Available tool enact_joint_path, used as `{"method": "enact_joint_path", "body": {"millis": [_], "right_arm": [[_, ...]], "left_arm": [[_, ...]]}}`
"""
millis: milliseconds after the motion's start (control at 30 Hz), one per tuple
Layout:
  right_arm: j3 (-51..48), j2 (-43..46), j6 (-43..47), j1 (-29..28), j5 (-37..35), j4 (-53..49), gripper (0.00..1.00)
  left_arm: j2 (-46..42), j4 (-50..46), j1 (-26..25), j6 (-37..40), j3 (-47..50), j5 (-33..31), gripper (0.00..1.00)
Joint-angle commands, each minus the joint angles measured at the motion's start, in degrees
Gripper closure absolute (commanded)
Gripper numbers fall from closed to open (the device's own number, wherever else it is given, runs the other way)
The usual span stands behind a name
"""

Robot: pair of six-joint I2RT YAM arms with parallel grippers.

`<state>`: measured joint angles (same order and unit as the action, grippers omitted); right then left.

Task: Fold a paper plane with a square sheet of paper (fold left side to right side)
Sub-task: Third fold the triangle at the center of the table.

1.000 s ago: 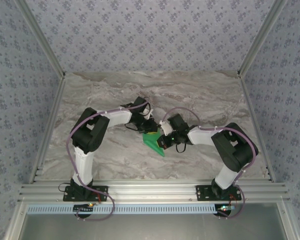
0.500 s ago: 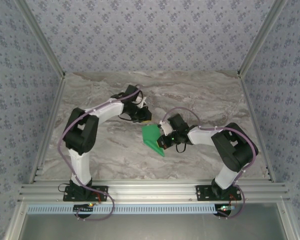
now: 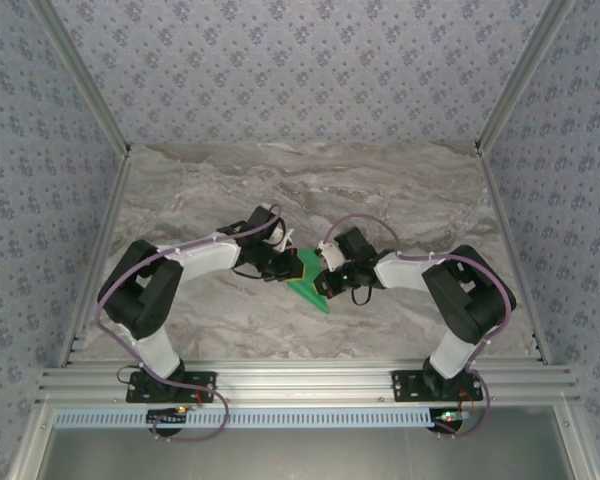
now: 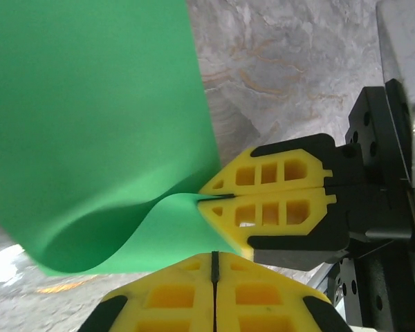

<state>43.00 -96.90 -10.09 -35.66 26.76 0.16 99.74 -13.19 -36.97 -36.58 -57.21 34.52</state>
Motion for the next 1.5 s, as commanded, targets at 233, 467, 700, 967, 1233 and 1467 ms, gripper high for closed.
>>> {"method": "enact_joint_path", "body": {"millis": [233,467,700,967,1233,1467], "right_arm": [[-0.5,-2.8,0.6,-1.2,-2.8,-7.2,1.00],[-0.2,-3.3,0.6,-1.2,-2.5,-7.2,1.00],[0.3,-3.3,0.3,-1.2,-1.8,-7.3,1.00],[4.4,2.5,-0.7,0.5,-2.1,-11.4,0.94],[4.7,10.4,-0.6,2.0,-3.8,-17.5,0.72],[1.2,11.4,-7.9,-0.3,8.3,-12.8,0.79]], "left_arm": [[5.4,4.4,-2.0,-2.2,0.4,-1.1,0.95],[5.3,7.1,-1.9,-3.1,4.1,-2.4,0.95],[7.4,8.7,-2.0,-2.7,5.9,-4.8,0.96],[9.3,8.5,-1.9,-2.9,8.1,-6.9,0.98],[9.2,9.0,-1.9,-3.2,9.1,-7.2,0.98],[8.8,8.5,-2.0,-2.8,8.9,-7.4,0.98]]}}
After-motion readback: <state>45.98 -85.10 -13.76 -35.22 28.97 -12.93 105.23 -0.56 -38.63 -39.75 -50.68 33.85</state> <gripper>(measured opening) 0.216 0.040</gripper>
